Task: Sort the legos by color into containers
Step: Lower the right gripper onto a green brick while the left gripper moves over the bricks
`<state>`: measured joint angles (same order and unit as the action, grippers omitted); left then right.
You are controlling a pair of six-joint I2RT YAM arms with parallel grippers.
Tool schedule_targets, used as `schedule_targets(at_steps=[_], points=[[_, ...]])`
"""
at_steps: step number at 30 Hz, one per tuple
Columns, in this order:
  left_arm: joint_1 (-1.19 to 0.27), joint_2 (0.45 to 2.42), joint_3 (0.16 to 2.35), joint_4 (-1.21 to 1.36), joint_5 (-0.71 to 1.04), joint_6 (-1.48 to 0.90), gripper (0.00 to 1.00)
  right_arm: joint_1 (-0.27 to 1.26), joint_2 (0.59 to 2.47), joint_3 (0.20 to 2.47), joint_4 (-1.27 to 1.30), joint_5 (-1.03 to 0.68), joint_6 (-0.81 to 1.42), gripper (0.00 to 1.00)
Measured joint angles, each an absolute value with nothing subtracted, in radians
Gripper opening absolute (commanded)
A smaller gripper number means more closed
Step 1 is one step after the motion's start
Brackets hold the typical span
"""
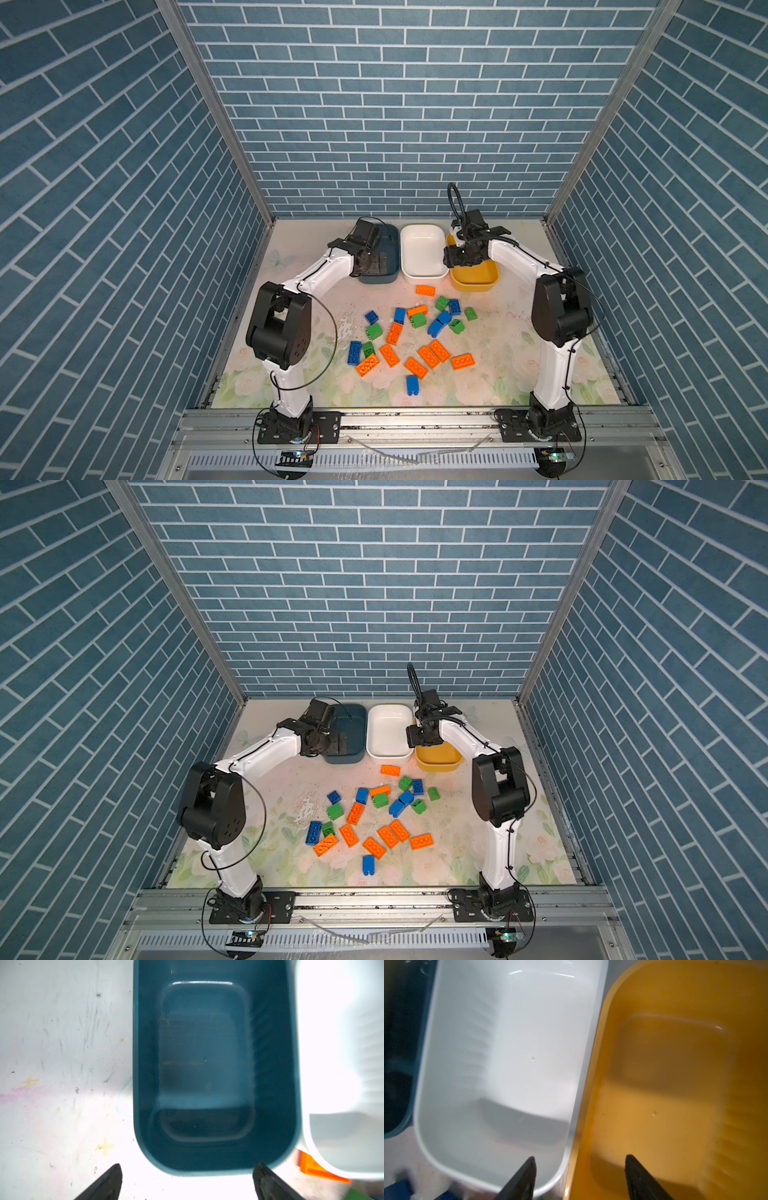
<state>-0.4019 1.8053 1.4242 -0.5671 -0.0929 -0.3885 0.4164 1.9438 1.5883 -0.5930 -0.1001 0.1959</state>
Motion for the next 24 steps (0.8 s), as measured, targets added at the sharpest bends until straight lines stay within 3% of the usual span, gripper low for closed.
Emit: schedule_targets(at_steps=[2, 4, 7, 15, 20, 24], points=[[-0.409, 1.768, 1.407, -0.568, -0.091, -0.393, 0.99, 0.420, 1.861, 1.503, -0.557, -0.109, 0.197, 0.80], [-0.422, 1.734, 1.388, -0.569, -0.091, -0.401, 0.99, 0.424, 1.793, 1.419, -0.528, -0.112, 0.214, 0.98], [-0.449, 1.686, 1.344, -0.564, -0.084, -0.420, 0.99, 0.428, 1.697, 1.269, -0.481, -0.091, 0.271, 0.99], [-0.527, 1.597, 1.224, -0.533, -0.050, -0.480, 0.99, 0.434, 1.472, 0.893, -0.413, -0.054, 0.387, 0.88], [-0.558, 1.584, 1.189, -0.488, -0.023, -0.509, 0.99, 0.435, 1.496, 0.861, -0.427, -0.087, 0.357, 0.73], [-0.569, 1.584, 1.188, -0.464, -0.017, -0.525, 0.99, 0.439, 1.555, 0.873, -0.441, -0.089, 0.332, 0.68]])
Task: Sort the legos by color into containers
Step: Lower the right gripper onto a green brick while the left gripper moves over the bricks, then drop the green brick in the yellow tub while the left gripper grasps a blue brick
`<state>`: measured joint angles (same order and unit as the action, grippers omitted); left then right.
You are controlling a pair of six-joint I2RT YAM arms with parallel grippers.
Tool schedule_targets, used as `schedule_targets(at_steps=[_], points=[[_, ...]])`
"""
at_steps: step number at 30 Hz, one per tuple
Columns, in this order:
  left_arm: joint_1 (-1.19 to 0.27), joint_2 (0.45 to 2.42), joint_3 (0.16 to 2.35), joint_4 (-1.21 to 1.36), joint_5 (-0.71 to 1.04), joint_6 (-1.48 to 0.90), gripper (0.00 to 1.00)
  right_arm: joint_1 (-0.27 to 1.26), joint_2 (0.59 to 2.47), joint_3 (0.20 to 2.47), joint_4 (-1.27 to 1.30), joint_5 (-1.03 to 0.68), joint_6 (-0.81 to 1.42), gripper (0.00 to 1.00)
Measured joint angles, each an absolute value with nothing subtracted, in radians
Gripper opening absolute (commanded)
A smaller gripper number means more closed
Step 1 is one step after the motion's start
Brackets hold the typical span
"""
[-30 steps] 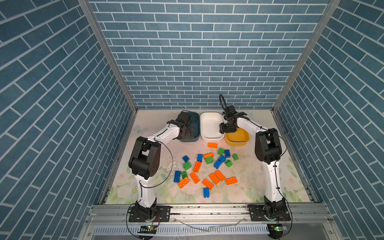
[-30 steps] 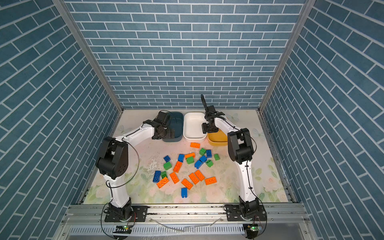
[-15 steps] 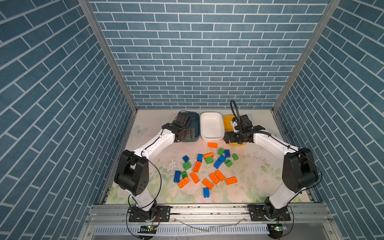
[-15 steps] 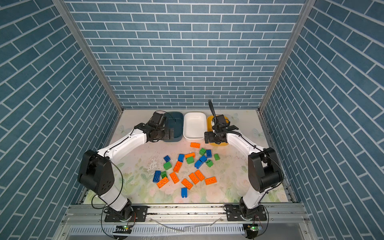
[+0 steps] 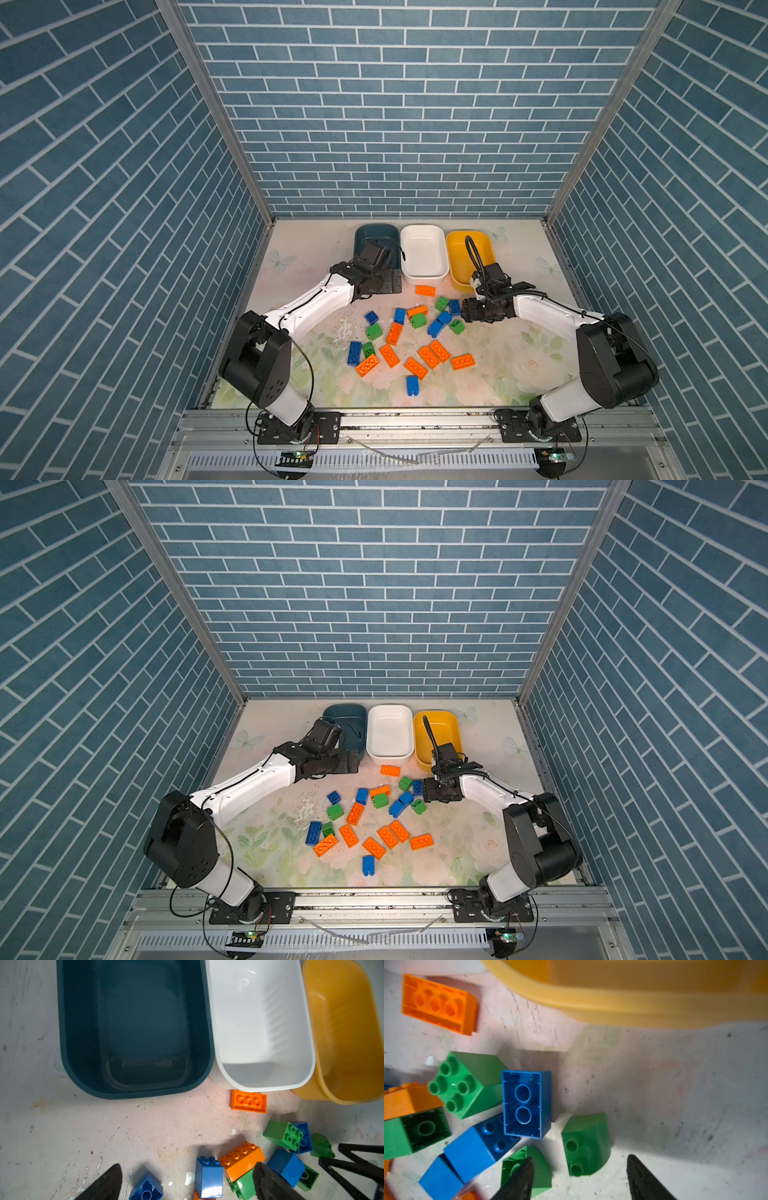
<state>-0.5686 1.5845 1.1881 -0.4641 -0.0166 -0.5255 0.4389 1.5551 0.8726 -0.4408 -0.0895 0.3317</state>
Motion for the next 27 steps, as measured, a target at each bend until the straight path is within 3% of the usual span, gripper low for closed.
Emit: schedule_targets(at_steps=[2, 8, 16, 22, 27], points=[[-0.573, 1.585, 1.188, -0.456, -0.016, -0.529, 0.99, 0.441, 1.588, 0.885, -0.449, -0.076, 0.325, 0.60], [-0.588, 1.588, 1.188, -0.450, -0.017, -0.536, 0.99, 0.457, 1.651, 0.937, -0.479, -0.043, 0.305, 0.52], [-0.622, 1.612, 1.191, -0.451, -0.022, -0.535, 0.99, 0.478, 1.699, 0.979, -0.525, 0.008, 0.282, 0.35], [-0.661, 1.654, 1.229, -0.455, -0.035, -0.526, 0.99, 0.480, 1.666, 0.977, -0.540, 0.012, 0.281, 0.31], [-0.680, 1.663, 1.238, -0.455, -0.040, -0.519, 0.99, 0.480, 1.525, 0.978, -0.537, -0.009, 0.255, 0.30]])
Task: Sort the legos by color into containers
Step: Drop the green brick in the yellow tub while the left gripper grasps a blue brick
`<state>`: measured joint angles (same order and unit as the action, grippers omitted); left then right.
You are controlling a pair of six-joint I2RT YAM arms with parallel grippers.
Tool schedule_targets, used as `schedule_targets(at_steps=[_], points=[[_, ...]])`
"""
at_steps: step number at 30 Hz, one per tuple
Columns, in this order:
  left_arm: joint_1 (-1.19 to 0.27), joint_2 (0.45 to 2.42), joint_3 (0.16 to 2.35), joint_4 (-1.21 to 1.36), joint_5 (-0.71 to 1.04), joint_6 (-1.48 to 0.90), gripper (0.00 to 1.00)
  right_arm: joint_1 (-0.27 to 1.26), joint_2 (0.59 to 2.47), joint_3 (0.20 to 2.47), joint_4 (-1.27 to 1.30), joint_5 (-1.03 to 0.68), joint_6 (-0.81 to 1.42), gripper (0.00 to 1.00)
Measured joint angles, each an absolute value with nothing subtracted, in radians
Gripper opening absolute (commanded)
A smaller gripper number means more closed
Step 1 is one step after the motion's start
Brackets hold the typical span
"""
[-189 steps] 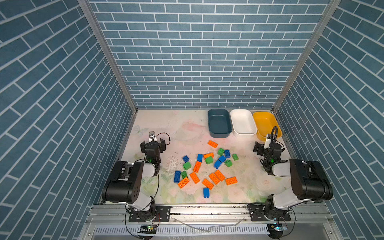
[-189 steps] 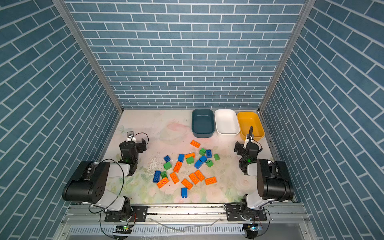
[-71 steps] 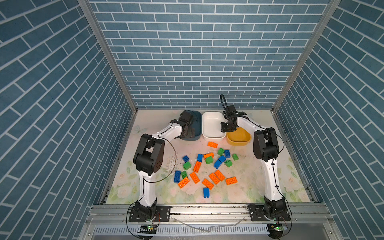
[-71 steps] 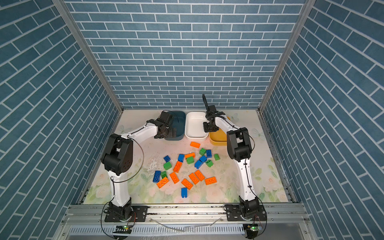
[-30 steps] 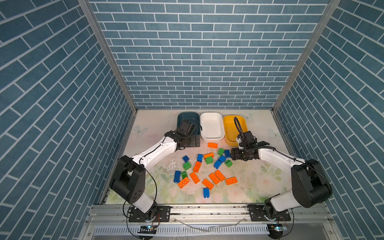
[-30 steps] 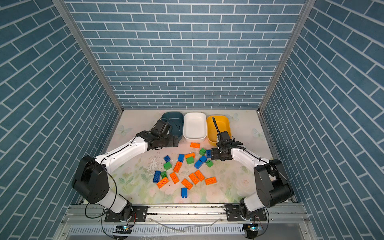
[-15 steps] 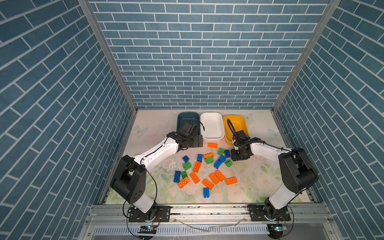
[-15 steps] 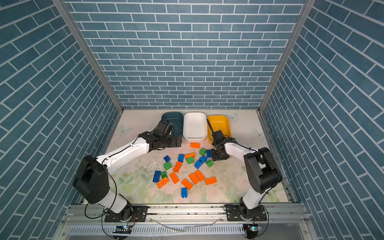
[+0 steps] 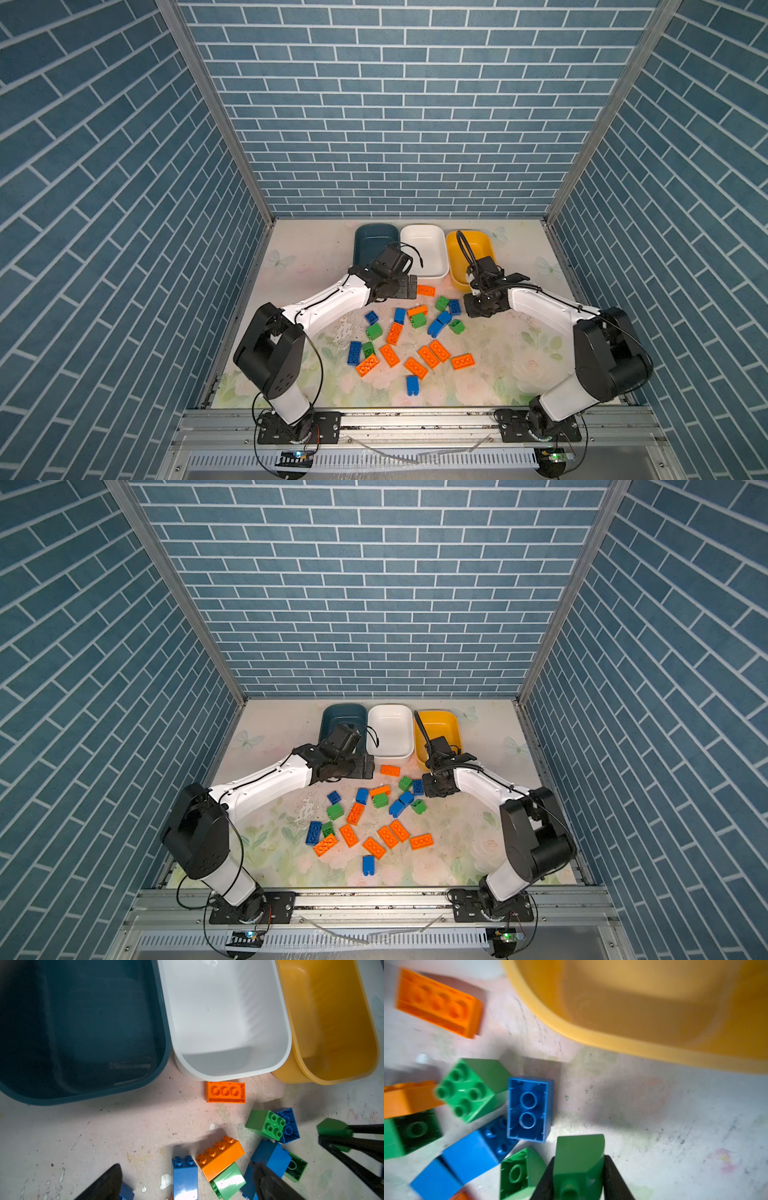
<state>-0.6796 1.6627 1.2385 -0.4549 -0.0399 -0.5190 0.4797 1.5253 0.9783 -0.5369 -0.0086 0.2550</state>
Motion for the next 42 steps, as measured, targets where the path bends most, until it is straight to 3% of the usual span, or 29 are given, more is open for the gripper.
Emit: schedule_targets(at_steps=[7, 13, 20, 25, 32, 34, 42], points=[[-0.713, 1.663, 1.238, -0.459, -0.028, -0.492, 0.99, 0.470, 1.453, 1.019, -0.496, -0.040, 0.246, 0.32], [-0.789, 1.673, 1.238, -0.458, 0.032, -0.426, 0.98, 0.427, 1.581, 1.148, -0.425, -0.013, 0.251, 0.32], [-0.911, 1.741, 1.259, -0.483, 0.076, -0.326, 0.76, 0.344, 1.798, 1.320, -0.389, 0.015, 0.265, 0.37], [-0.949, 1.778, 1.261, -0.500, 0.107, -0.296, 0.66, 0.318, 1.902, 1.449, -0.413, 0.020, 0.265, 0.57], [-0.955, 1.846, 1.297, -0.519, 0.125, -0.287, 0.58, 0.321, 1.864, 1.470, -0.436, -0.022, 0.281, 0.76], [-0.956, 1.869, 1.317, -0.521, 0.121, -0.284, 0.56, 0.321, 1.818, 1.438, -0.430, -0.038, 0.287, 0.99], [-0.964, 1.976, 1.403, -0.542, 0.084, -0.276, 0.47, 0.321, 1.490, 1.171, -0.335, -0.028, 0.355, 0.99]])
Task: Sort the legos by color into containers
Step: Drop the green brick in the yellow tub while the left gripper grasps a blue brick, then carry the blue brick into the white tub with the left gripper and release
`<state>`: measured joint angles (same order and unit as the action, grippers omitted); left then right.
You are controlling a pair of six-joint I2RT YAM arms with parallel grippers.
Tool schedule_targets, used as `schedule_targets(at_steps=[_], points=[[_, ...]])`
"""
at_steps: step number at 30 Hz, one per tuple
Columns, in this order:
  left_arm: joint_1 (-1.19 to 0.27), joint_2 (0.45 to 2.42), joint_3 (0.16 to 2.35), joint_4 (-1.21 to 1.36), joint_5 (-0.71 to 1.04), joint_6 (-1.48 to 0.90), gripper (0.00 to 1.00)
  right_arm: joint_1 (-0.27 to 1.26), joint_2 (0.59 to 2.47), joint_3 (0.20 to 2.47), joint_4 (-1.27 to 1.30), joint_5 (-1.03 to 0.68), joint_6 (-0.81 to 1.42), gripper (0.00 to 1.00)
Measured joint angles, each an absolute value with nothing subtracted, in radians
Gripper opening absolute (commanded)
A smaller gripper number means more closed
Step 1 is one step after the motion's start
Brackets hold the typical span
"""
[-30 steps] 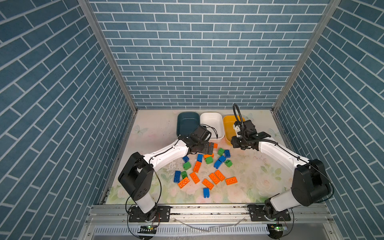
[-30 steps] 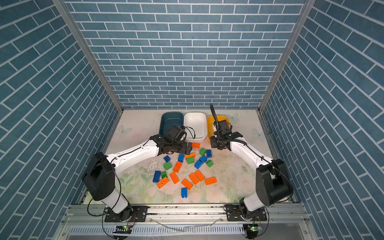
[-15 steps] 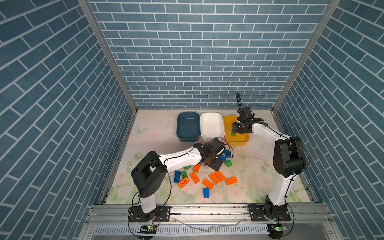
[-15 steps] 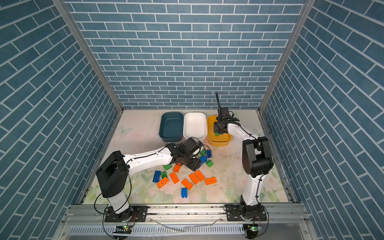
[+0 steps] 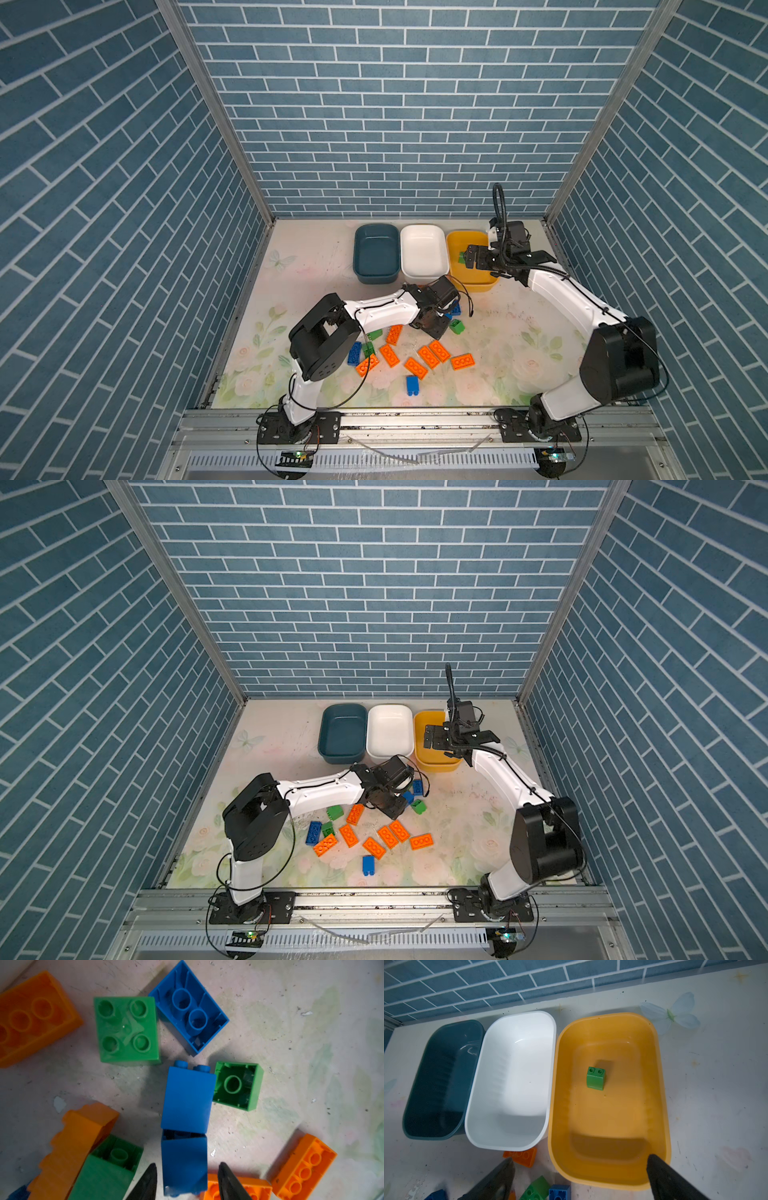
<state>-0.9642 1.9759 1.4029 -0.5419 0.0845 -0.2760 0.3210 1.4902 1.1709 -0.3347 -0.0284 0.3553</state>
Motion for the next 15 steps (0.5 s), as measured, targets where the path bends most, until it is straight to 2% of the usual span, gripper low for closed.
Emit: schedule_targets(at_steps=[4, 8, 15], points=[[-0.976, 2.021, 1.428, -0.553, 0.057, -0.271, 0.43, 0.323, 1.358, 1.042, -0.277, 0.044, 0.380, 0.99], [-0.984, 2.056, 1.451, -0.572, 0.028, -0.276, 0.30, 0.323, 1.270, 0.950, -0.253, 0.111, 0.396, 0.99], [-0.987, 2.072, 1.473, -0.579, 0.015, -0.275, 0.19, 0.323, 1.174, 0.892, -0.255, 0.197, 0.397, 0.99]])
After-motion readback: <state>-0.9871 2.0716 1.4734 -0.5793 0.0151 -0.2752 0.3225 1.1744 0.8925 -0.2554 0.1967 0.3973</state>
